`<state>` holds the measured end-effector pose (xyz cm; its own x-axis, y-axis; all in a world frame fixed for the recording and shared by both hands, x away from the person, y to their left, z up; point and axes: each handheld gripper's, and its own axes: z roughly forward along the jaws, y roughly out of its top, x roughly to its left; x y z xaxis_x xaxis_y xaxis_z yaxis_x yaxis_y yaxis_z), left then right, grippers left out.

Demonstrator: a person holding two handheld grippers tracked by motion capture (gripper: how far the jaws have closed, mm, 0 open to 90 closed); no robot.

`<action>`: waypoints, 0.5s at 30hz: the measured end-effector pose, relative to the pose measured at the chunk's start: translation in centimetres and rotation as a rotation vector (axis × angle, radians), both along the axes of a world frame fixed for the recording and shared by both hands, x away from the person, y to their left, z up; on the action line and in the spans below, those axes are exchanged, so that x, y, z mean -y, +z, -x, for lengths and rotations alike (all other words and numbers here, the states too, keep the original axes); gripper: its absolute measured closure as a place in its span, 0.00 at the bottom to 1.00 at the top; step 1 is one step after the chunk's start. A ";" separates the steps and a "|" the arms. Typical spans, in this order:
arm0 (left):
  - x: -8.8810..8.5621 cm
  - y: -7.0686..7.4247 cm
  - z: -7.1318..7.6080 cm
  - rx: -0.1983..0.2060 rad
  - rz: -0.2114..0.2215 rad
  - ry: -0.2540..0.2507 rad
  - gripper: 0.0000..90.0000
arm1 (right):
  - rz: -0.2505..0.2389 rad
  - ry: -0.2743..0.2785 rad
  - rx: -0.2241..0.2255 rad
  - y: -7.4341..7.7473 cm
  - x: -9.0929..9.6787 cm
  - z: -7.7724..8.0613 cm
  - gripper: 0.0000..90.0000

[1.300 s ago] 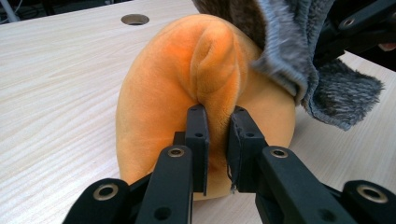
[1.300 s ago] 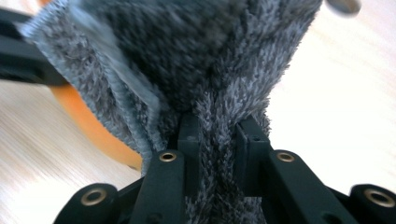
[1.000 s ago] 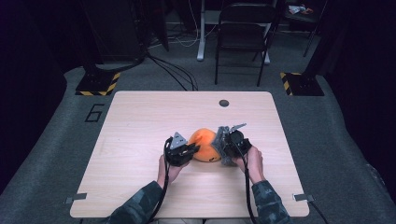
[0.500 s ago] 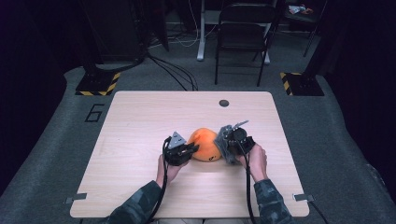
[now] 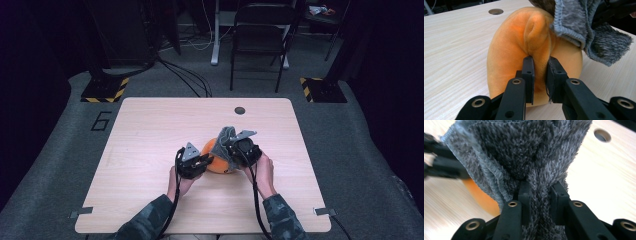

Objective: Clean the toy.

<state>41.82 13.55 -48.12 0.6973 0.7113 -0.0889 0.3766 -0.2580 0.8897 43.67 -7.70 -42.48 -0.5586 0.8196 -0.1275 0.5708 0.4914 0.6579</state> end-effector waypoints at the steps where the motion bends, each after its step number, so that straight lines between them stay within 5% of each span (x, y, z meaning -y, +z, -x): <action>1: 0.0 0.0 0.0 0.001 0.000 0.000 0.87 | 0.016 -0.005 -0.016 -0.2 0.2 -0.1 0.82; 7: -0.1 -0.1 -0.2 0.001 0.000 -0.006 0.87 | 0.019 -0.044 -0.124 -2.1 1.9 -1.2 0.82; 15: -0.1 -0.1 -0.3 -0.002 0.007 0.001 0.86 | 0.048 -0.098 -0.205 -4.9 2.5 -1.9 0.82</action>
